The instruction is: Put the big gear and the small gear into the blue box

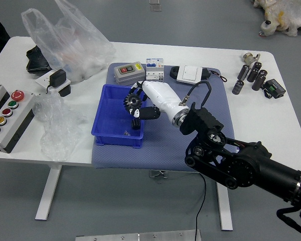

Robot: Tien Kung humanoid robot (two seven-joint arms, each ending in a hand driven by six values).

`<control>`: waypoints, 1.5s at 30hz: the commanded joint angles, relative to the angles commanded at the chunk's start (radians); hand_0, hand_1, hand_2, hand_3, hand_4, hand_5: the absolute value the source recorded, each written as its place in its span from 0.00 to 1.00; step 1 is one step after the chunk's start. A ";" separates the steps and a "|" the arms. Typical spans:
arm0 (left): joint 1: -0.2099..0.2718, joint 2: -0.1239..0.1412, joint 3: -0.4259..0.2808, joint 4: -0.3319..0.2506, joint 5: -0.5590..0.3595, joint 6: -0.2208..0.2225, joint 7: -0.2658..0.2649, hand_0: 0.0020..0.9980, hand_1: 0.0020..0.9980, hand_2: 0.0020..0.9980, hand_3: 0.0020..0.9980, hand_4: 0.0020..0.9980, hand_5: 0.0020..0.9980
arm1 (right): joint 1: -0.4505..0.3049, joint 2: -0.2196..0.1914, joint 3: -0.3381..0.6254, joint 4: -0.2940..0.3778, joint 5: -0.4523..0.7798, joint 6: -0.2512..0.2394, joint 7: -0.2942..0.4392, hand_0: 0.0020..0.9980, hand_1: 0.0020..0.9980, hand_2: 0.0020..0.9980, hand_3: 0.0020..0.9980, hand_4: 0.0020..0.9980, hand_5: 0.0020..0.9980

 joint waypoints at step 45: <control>-0.007 -0.008 0.231 -0.013 -0.215 0.003 -0.117 0.61 0.46 0.50 0.63 0.66 0.34 | -0.469 -0.177 0.670 0.241 0.513 -0.165 0.410 0.79 0.74 0.75 0.69 0.64 0.32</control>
